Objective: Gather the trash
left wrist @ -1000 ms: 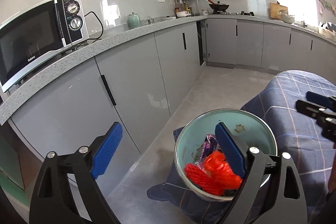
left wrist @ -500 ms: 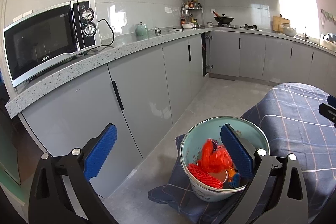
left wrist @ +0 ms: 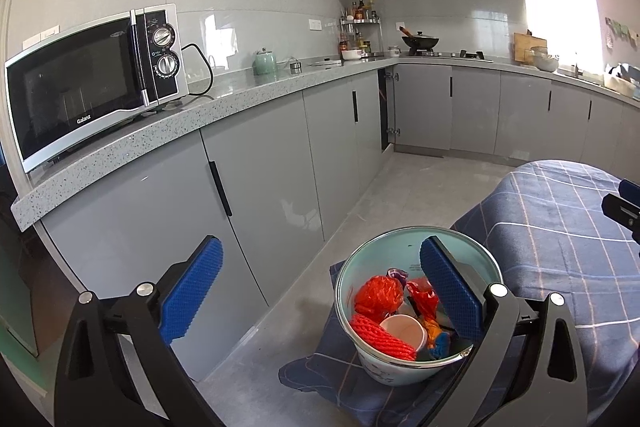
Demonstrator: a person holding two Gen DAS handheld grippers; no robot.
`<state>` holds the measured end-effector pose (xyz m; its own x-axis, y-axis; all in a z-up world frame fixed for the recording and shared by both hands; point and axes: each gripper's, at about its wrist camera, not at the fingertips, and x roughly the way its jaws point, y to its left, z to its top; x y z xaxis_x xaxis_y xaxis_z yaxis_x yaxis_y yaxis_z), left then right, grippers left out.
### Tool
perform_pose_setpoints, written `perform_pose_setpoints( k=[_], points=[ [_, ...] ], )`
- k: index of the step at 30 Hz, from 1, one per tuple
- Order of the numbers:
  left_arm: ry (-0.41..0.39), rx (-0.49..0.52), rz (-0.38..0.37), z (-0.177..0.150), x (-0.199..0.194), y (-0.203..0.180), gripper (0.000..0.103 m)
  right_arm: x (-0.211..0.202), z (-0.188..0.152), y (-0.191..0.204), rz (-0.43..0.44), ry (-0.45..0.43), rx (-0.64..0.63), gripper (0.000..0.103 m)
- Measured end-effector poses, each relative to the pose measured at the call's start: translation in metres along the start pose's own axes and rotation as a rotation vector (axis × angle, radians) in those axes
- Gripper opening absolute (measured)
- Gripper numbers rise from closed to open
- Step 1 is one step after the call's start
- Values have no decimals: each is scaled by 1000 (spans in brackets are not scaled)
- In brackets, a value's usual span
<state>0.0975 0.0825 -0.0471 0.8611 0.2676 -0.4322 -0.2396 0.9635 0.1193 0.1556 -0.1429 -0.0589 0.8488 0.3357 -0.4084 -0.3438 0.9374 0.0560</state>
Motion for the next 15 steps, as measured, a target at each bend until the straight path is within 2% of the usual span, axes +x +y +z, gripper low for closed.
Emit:
perform_pose_setpoints(
  k=[15],
  points=[
    [-3,23,-20,0,-1,-5,97,-2,-2,3,-3,-5,1,63]
  ],
)
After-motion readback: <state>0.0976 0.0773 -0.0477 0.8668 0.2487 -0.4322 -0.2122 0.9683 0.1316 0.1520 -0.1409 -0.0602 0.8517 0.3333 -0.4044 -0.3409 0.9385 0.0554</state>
